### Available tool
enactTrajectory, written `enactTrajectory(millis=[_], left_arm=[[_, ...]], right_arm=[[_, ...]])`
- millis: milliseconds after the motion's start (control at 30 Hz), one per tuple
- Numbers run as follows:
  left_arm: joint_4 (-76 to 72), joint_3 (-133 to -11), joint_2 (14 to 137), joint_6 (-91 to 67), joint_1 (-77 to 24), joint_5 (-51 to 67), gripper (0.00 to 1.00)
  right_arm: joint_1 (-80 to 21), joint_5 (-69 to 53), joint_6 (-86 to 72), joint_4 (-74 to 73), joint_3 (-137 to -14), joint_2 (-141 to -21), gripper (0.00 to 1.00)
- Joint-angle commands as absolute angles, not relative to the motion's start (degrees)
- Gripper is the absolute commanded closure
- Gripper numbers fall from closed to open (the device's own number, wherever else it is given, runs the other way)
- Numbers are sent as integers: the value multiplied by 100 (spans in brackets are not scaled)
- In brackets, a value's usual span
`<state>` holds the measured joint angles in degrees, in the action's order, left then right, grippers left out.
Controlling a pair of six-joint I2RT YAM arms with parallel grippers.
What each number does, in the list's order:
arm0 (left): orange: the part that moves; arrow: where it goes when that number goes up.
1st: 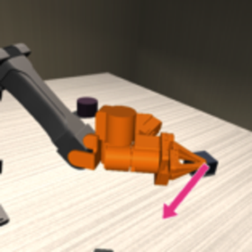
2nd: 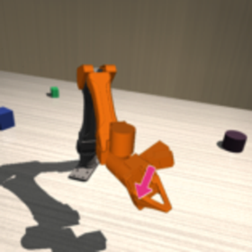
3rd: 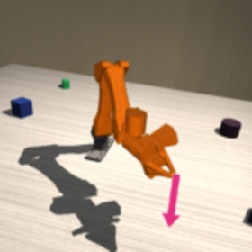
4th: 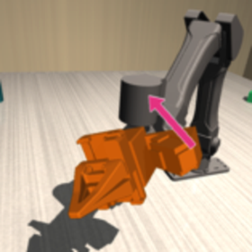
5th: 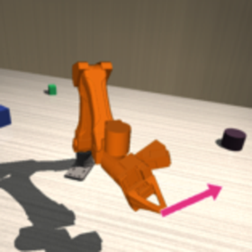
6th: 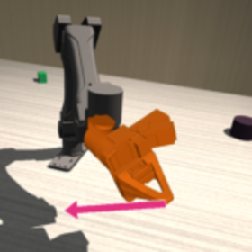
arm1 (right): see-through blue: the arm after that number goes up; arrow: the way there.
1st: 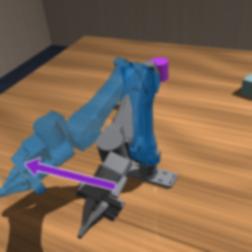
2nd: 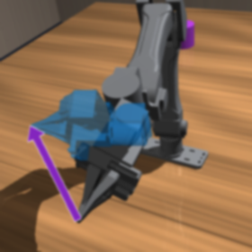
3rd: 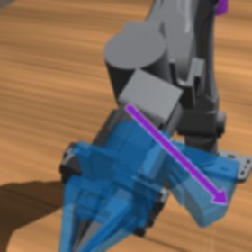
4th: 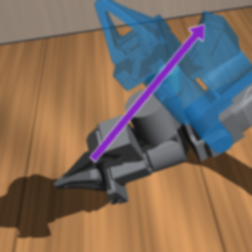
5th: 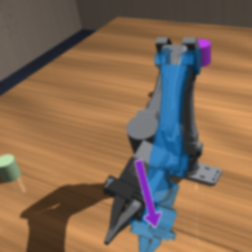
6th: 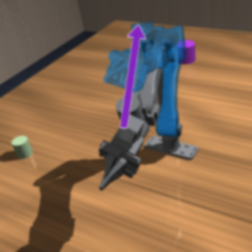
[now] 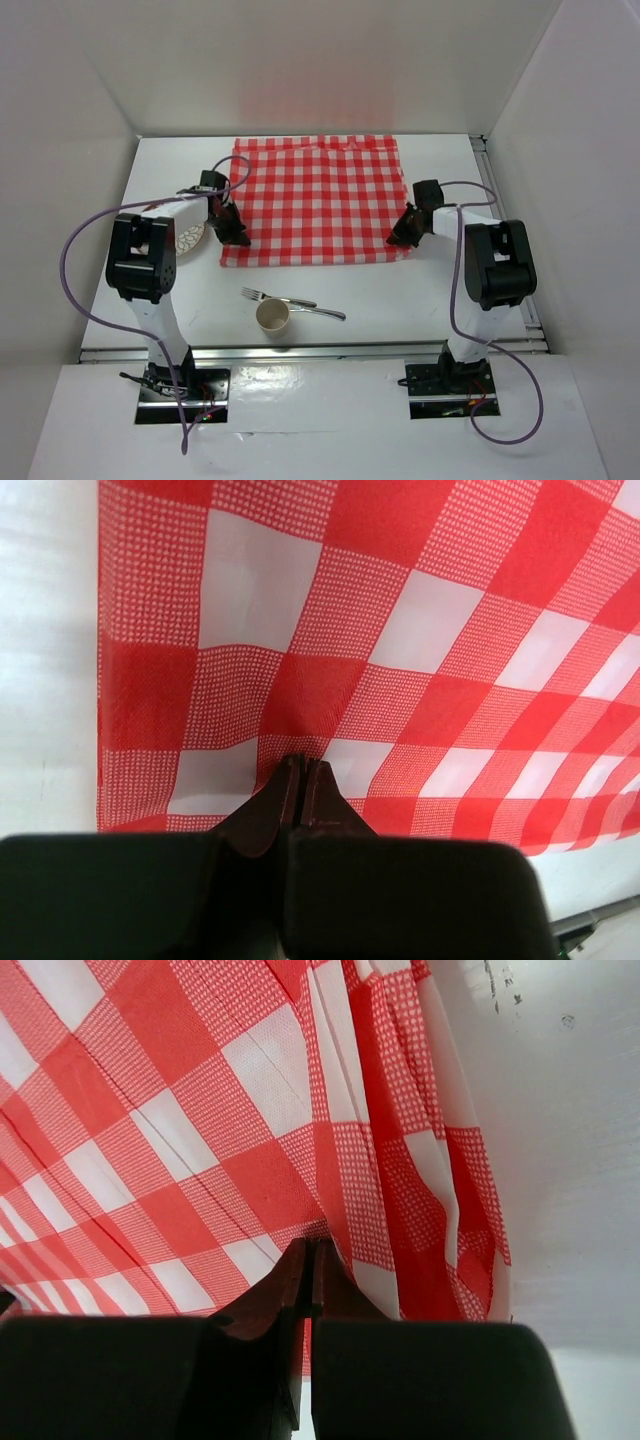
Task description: Set the dinner table for one person
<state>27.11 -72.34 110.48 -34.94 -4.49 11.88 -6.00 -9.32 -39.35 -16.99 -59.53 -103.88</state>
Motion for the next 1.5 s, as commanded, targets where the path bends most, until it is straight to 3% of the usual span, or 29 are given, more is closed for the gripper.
enactTrajectory(millis=[0, 433, 733, 767, 800, 867, 900, 933, 1033, 1200, 1333, 1467], left_arm=[[2944, -6716, 10812, -3743, -448, 484, 100], [2979, -6064, 10020, -4008, -343, -70, 100], [3268, -6240, 9625, -4061, -343, -70, 100], [3330, -6292, 9537, -4061, -343, -70, 100], [3383, -6415, 9310, -4061, -343, -70, 100], [3611, -6608, 9072, -4061, -343, -210, 88], [3708, -6879, 8949, -4008, -343, -298, 83], [3805, -7047, 8756, -4008, -343, -429, 75], [4121, -7672, 8465, -3894, -343, -492, 62], [4201, -8016, 8043, -3727, -290, -378, 62], [3964, -7788, 7559, -3656, -237, -238, 60], [3955, -7726, 7479, -3656, -105, -185, 60]], right_arm=[[-642, -914, -3877, -1811, -5415, -10364, 100], [-923, -896, -4017, -1969, -4509, -9124, 100], [-976, -536, -4034, -2302, -5009, -9062, 99], [-976, -536, -3965, -2407, -5114, -9001, 95], [-976, -536, -3964, -2574, -5281, -8939, 82], [-1063, -685, -3842, -2777, -5878, -8738, 71], [-1124, -686, -3763, -2864, -6080, -8658, 60], [-1264, -686, -3762, -2926, -6491, -8579, 39], [-1511, -493, -3647, -3146, -7213, -8377, 21], [-2020, -911, -3175, -3059, -7515, -8051, 24], [-3065, -1274, -2813, -3084, -7462, -8059, 17], [-4609, -722, -2742, -3646, -7541, -8331, 15]])
